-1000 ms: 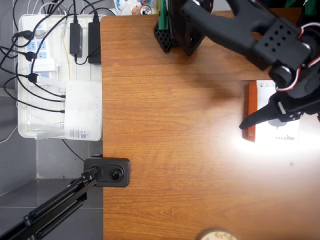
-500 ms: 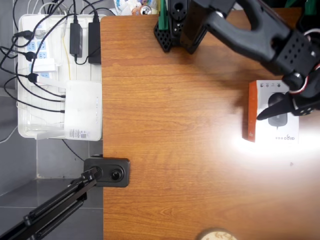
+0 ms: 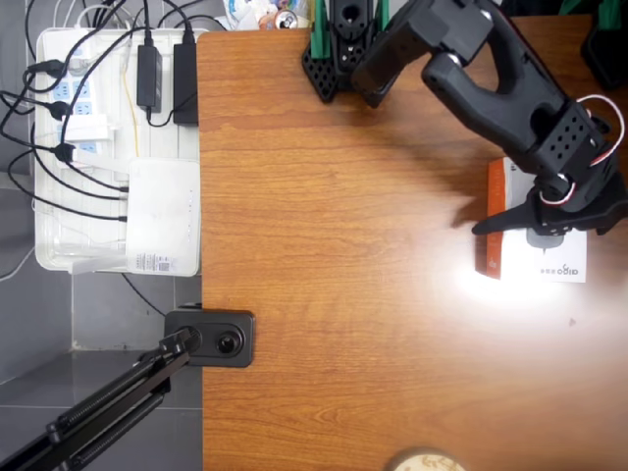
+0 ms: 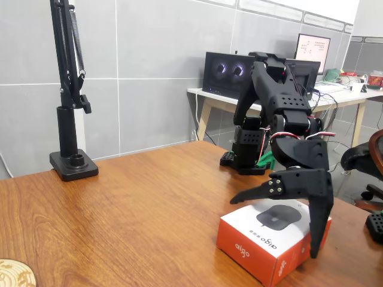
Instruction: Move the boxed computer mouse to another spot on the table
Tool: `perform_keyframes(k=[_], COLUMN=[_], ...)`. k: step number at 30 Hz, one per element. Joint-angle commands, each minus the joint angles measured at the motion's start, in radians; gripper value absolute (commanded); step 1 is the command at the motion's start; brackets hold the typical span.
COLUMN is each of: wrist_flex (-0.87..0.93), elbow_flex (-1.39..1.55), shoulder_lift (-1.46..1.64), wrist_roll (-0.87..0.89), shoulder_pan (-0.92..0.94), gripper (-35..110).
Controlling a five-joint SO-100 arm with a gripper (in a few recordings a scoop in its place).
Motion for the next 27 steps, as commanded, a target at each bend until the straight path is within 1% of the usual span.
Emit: perform_keyframes(k=[1, 2, 3, 4, 5, 6, 7, 8, 9, 10, 16, 19, 22, 27], wrist_flex=[0.032, 0.051, 0.091, 0.155, 0.245, 0.367, 0.497, 0.588, 0.618, 0.611, 0.638, 0.657, 0.695, 0.801], elbow_flex=[-0.018, -0.028, -0.048, -0.078, -0.123, -0.178, -0.239, -0.284, -0.299, -0.301, -0.348, -0.397, -0.571, -0.925], shoulder_lift=[-0.003, -0.012, -0.021, -0.032, -0.040, -0.049, -0.060, -0.061, -0.054, -0.043, -0.049, -0.035, -0.048, -0.006], wrist_roll=[0.008, 0.012, 0.023, 0.029, 0.034, 0.052, 0.092, 0.127, 0.143, 0.155, 0.181, 0.209, 0.279, 0.364], shoulder_pan=[-0.005, -0.005, -0.005, -0.003, 0.002, 0.006, 0.015, 0.026, 0.034, 0.040, 0.041, 0.080, 0.230, 0.607], gripper=[102, 99, 93, 83, 70, 53, 33, 15, 5, 0, 0, 0, 0, 0])
